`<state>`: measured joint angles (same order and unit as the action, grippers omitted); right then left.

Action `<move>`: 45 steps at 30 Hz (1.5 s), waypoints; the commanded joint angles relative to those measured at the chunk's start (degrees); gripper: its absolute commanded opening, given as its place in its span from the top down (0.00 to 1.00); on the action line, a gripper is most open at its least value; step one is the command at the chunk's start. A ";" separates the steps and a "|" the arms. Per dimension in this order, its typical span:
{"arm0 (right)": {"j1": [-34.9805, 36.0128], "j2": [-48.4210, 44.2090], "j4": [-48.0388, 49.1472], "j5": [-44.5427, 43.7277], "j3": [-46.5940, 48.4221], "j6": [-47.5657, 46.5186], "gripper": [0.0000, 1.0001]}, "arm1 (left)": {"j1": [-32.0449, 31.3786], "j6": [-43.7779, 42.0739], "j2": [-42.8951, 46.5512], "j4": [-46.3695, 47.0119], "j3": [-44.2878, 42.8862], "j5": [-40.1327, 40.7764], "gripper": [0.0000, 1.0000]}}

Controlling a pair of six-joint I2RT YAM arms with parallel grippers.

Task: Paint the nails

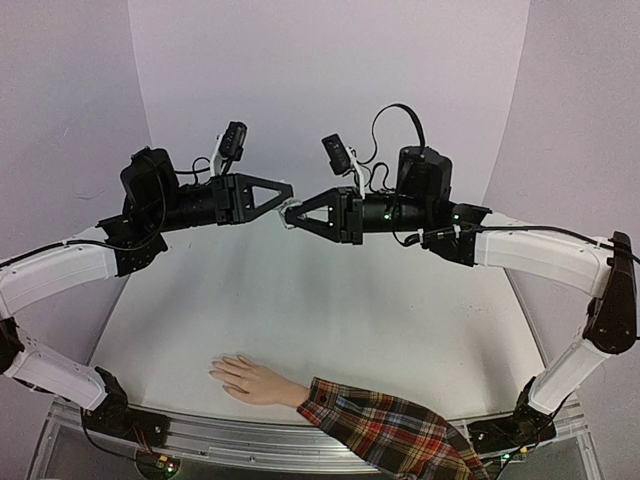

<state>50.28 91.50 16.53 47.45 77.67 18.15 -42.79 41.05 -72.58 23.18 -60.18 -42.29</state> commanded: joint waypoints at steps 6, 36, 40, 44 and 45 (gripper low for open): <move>5.71 -2.04 -7.11 -45.76 1.70 -9.55 1.00 | -0.37 -5.79 -0.63 -11.45 -4.74 10.10 1.00; 3.94 -3.92 -4.63 -7.79 0.30 -10.55 1.00 | -0.23 1.92 0.27 5.82 -0.21 -0.65 0.52; 3.66 -3.53 -3.67 -6.80 0.57 -9.34 1.00 | -0.23 1.46 0.24 4.76 -0.65 -0.91 0.63; 3.62 -3.13 -2.95 -6.95 1.05 -8.53 1.00 | -0.28 0.53 0.21 3.08 -0.92 -1.39 0.65; 3.61 -3.01 -2.91 -7.07 1.19 -8.48 1.00 | -0.28 0.46 0.31 3.06 -0.88 -1.44 0.67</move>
<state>54.24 88.09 9.04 37.84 77.67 7.69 -43.18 42.01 -72.14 25.10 -59.72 -41.80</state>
